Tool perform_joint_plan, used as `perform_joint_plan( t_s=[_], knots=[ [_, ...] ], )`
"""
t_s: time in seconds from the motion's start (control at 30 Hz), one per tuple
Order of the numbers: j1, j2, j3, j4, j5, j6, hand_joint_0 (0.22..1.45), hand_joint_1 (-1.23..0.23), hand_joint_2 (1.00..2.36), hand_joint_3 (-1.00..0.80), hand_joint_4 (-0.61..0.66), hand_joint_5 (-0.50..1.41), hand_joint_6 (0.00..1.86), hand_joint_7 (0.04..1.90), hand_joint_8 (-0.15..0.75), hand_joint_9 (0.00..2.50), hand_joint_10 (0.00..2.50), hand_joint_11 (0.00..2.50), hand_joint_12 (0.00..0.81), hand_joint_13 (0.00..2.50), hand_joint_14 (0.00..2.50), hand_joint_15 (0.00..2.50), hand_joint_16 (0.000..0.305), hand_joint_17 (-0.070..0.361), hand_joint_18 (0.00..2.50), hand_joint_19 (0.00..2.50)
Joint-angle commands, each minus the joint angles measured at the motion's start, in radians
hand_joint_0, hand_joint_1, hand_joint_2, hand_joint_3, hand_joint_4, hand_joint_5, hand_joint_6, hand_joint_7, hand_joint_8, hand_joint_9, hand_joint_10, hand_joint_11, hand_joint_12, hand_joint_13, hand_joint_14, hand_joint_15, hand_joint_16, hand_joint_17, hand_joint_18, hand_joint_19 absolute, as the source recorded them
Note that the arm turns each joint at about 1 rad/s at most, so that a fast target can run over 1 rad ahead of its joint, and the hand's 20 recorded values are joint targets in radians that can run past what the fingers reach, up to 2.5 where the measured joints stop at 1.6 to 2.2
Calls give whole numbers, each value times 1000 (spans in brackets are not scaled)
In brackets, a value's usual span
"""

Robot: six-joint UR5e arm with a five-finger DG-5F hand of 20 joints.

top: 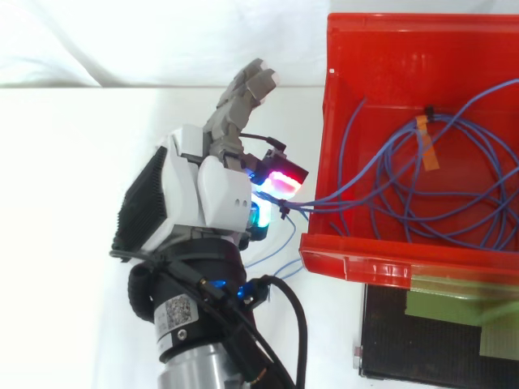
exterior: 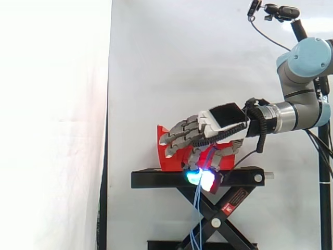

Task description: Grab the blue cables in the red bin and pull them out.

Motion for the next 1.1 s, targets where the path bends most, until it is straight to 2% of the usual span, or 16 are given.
perform_joint_plan(
  t_s=[0.0,0.03,0.07,0.27,0.3,0.37,0.67,0.73,0.83,0.97,1.07],
  knots=[
    [10,0,0,1,1,49,911,-790,1000,-1000,176,887,671,515,282,616,16,444,351,491,7,178,50,113,484,398],
    [11,0,0,1,1,60,911,-790,1000,-1000,176,885,671,523,280,616,18,445,352,490,7,181,50,113,483,397],
    [19,0,0,1,1,97,911,-790,1000,-1000,173,887,670,517,281,616,16,440,351,489,7,188,50,113,484,398],
    [34,0,0,12,3,181,910,-791,1000,-1000,176,888,667,521,280,615,16,445,351,488,7,184,50,113,484,397],
    [43,1,0,18,3,238,911,-791,1000,-1000,175,889,667,513,282,615,16,444,352,488,7,184,50,113,484,390],
    [51,1,0,24,3,284,910,-791,1000,-1000,168,888,665,524,280,615,16,445,351,487,7,184,50,113,484,398],
    [77,1,-2,39,5,436,911,-791,1000,-1000,170,890,660,525,280,613,18,443,353,487,7,181,50,113,484,398],
    [88,1,0,42,5,480,910,-792,1000,-1000,171,890,659,527,281,612,16,443,352,487,7,184,50,113,484,397],
    [91,1,0,42,6,496,910,-793,1000,-1000,163,891,658,520,280,611,18,441,352,486,9,183,50,113,483,398],
    [99,0,-2,42,6,569,911,-794,1000,-1000,171,891,657,522,280,612,16,446,352,488,7,178,50,113,483,398],
    [105,1,-2,44,11,674,911,-794,1000,-1000,171,892,655,523,280,611,16,442,352,487,7,184,50,113,483,400]
  ],
)
